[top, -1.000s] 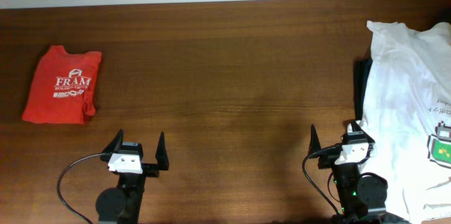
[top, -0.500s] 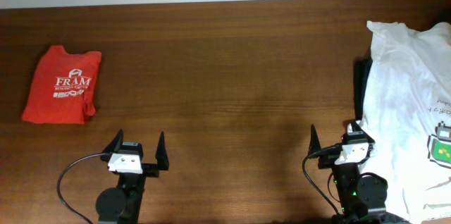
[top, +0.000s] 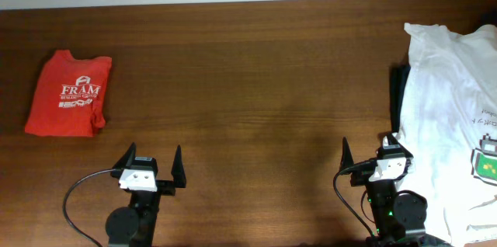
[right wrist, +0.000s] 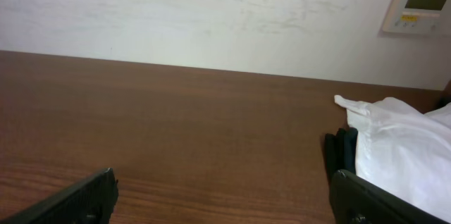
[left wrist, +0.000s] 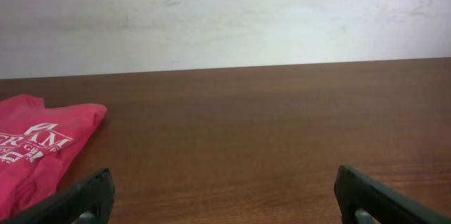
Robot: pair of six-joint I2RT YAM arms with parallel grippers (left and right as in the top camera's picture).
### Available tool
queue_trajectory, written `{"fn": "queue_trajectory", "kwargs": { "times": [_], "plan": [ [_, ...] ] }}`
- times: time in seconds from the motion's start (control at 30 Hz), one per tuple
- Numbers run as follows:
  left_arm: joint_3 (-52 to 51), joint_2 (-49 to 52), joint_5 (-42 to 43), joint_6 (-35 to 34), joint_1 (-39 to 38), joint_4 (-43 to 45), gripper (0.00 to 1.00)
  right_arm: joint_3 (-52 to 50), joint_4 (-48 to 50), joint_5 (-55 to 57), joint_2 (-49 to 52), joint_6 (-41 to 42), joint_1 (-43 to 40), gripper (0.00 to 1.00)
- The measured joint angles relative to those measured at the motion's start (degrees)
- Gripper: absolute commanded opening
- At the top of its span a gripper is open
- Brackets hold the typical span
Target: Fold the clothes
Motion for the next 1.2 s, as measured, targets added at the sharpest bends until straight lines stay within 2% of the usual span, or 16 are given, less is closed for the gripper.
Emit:
{"fn": "queue_trajectory", "kwargs": {
  "times": [1.0, 1.17, 1.2],
  "plan": [
    [0.00, 0.02, -0.02, -0.37, -0.02, -0.26, 0.99, 0.00, 0.13, -0.50, 0.00, 0.48, 0.00, 0.99],
    [2.12, 3.56, -0.52, -2.62, 0.00, -5.22, 0.99, 2.25, -4.15, -0.44, 0.44, 0.90, 0.00, 0.99],
    [4.52, 6.56, -0.46, -2.64, 0.09, -9.29, 0.99, 3.32, -5.31, -0.22, 1.16, 0.94, 0.00, 0.99]
  ]
}}
